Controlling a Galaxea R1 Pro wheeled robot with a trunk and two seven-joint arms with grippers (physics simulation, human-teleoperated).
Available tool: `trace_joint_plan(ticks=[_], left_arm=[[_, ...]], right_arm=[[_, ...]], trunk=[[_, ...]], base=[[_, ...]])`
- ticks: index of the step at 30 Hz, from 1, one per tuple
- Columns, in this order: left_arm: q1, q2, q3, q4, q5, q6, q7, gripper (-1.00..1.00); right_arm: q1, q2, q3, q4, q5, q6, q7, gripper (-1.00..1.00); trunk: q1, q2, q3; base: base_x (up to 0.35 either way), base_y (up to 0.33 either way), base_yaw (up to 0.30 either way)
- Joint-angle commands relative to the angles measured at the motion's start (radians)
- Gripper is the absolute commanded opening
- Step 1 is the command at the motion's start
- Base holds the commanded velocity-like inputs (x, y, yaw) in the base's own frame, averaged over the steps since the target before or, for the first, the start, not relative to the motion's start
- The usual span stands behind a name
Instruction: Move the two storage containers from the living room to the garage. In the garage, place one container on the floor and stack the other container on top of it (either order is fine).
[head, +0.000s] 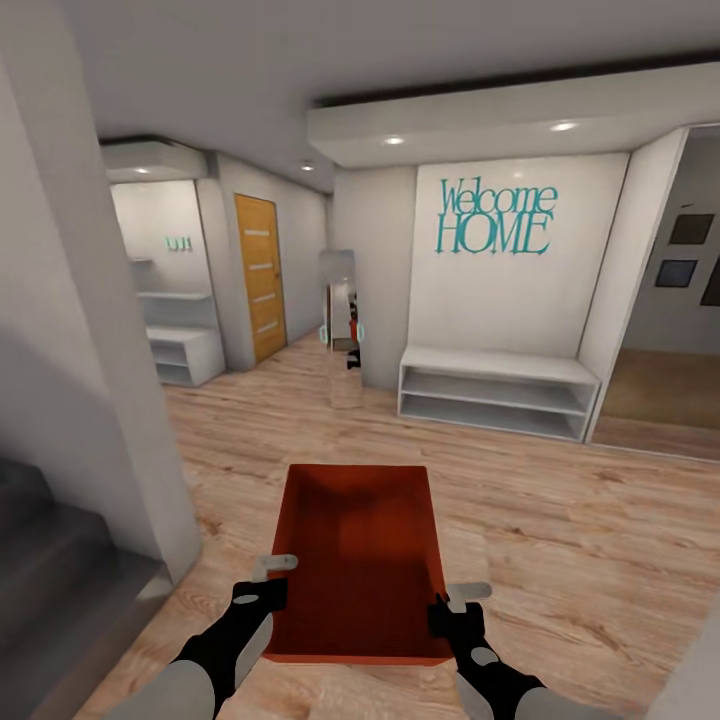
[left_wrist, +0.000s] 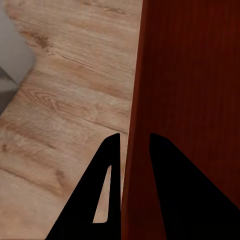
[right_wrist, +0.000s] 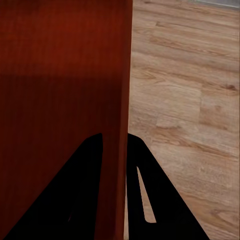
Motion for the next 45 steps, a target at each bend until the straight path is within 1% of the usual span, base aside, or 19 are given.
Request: trace_joint_plan(ticks=[1, 25, 34, 45], left_arm=[[0.000, 0.001, -0.007, -0.001, -0.004, 0.008, 0.018, -1.00], [0.000, 0.001, -0.007, -0.001, -0.004, 0.008, 0.018, -1.00], [0.000, 0.001, -0.007, -0.001, -0.004, 0.008, 0.018, -1.00], [0.000, 0.001, -0.007, -0.001, -0.004, 0.008, 0.017, -1.00]], right_arm=[[-0.002, 0.000, -0.020, 0.001, -0.022, -0.009, -0.010, -1.00], [-0.002, -0.001, -0.020, 0.001, -0.023, -0.009, -0.010, -1.00], [-0.002, -0.001, -0.020, 0.001, -0.023, -0.009, -0.010, -1.00], [-0.002, -0.001, -0.020, 0.001, -0.023, -0.009, -0.010, -1.00]], trunk=[[0.001, -0.001, -0.001], [0.001, -0.001, -0.001], [0.001, -0.001, -0.001], [0.001, -0.001, -0.001]], base=[[0.321, 0.000, 0.000], [0.321, 0.000, 0.001], [0.321, 0.000, 0.130], [0.321, 0.000, 0.012]])
